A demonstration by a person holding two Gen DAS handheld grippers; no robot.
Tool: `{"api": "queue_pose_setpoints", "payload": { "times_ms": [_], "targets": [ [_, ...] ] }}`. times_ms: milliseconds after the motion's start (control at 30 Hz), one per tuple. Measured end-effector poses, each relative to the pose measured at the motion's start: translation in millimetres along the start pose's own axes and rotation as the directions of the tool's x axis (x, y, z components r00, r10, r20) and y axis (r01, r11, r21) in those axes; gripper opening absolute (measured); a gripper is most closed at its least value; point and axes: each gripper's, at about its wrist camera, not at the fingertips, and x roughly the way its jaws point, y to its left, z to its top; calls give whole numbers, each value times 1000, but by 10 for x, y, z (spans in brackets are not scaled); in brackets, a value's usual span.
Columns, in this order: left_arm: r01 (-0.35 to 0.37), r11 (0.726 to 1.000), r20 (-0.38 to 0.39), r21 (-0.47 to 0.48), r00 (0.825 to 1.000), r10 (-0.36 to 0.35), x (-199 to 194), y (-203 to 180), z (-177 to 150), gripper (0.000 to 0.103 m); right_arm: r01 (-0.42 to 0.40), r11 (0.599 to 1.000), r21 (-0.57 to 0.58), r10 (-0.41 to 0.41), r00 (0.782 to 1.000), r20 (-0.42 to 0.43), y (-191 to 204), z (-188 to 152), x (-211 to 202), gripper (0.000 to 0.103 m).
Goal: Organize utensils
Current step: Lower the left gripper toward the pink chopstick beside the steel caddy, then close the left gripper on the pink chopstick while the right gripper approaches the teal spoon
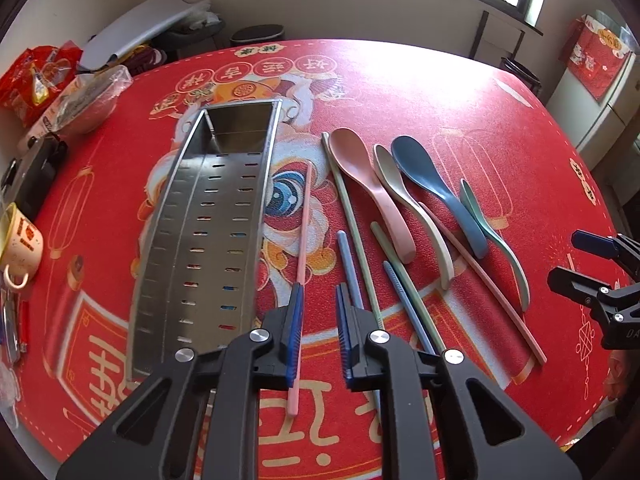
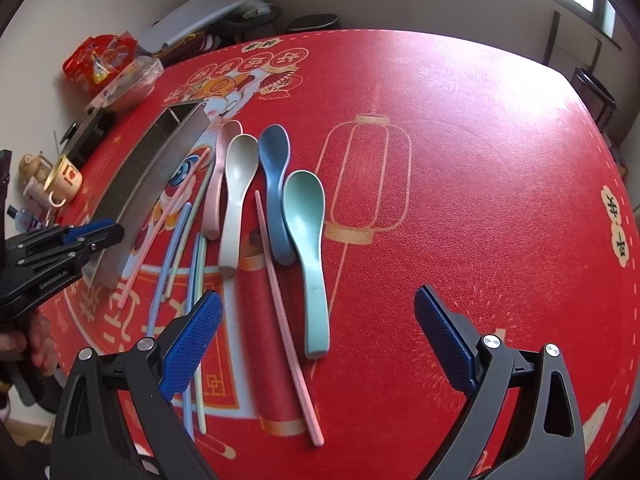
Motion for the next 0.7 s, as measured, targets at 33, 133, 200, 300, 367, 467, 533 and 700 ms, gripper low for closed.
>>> {"api": "queue_pose_setpoints", "payload": {
  "times_ms": [33, 133, 200, 300, 367, 467, 533, 700],
  "targets": [
    [3, 1000, -14, 24, 1000, -2, 58, -21, 15, 14, 2, 1000, 19, -2, 1000, 1, -19, -7, -14, 93],
    [9, 999, -49, 51, 999, -6, 209, -38, 49, 13, 14, 998, 60, -15, 1000, 14, -72, -41, -95, 93],
    [9, 999, -72, 36, 997, -7, 295, 6, 68, 13, 41, 996, 81, -42, 999, 15, -108, -65, -125, 93],
    [3, 998, -91, 59, 996, 3, 387, 6, 96, 13, 54, 992, 110, -55, 998, 14, -132, -107, -137, 93],
    [-12, 997, -102, 78, 995, 20, 435, 5, 115, 13, 58, 991, 124, -60, 998, 10, -131, -135, -130, 93],
    [-28, 996, -117, 81, 992, 38, 487, 40, 147, 13, 60, 988, 144, -61, 998, 2, -138, -160, -113, 93],
    [-45, 995, -121, 89, 991, 56, 511, 38, 144, 13, 65, 986, 156, -66, 998, 1, -146, -167, -106, 93],
    [-42, 995, -142, 88, 988, 55, 573, 41, 142, 13, 67, 984, 167, -69, 998, 6, -139, -163, -108, 93]
  ]
}}
